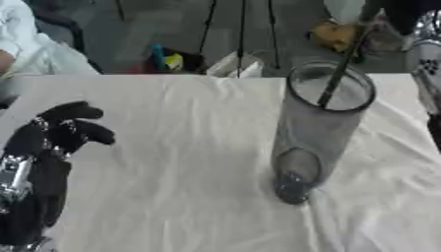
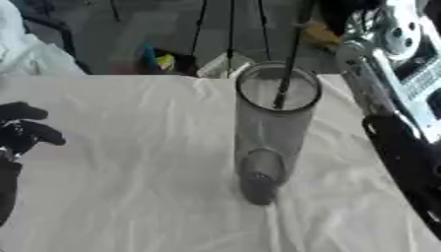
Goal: Arrange flowers into the vase.
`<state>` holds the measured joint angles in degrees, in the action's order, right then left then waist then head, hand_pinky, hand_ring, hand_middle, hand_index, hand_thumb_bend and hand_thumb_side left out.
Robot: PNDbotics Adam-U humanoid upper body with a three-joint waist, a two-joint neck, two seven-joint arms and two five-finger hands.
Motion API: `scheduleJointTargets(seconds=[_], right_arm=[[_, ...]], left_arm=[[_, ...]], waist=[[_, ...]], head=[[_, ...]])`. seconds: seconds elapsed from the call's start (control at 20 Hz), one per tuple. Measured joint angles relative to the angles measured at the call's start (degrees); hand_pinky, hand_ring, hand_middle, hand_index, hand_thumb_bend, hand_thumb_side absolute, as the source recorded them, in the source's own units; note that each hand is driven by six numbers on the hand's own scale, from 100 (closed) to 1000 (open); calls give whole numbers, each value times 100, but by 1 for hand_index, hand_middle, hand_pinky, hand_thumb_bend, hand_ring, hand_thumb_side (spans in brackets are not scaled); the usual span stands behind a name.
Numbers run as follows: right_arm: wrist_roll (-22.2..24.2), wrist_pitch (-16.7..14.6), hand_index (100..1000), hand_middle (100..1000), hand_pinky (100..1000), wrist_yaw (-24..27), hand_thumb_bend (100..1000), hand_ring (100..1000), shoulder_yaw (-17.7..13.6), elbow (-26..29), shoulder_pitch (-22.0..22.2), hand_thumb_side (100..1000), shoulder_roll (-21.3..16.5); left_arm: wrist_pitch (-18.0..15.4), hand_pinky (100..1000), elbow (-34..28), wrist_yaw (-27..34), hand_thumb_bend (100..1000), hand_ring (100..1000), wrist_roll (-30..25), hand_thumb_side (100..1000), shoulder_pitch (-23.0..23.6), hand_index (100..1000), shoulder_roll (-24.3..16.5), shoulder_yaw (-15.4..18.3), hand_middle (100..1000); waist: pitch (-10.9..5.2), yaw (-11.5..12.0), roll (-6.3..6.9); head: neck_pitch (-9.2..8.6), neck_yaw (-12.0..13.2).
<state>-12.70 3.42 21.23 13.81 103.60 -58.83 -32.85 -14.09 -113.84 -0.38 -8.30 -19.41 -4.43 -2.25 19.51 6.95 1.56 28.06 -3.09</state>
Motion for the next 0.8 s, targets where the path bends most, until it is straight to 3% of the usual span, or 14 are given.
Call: scheduleJointTargets(seconds=[0.6,0.8], right_arm=[[283,39,286,100,261,-378,100,100,128,37,142,672,0],[376,25,285,100,286,-535,100,180,150,37,180,695,0]], left_arm=[[9,587,0,0,111,593,-7,1000,-3,790,0,0,663],[11,587,0,0,112,593,-8,1000,-3,790,0,0,663]], waist=[[0,-18,-18],[0,-24,-18]], head=[[-14,3],[-14,6]])
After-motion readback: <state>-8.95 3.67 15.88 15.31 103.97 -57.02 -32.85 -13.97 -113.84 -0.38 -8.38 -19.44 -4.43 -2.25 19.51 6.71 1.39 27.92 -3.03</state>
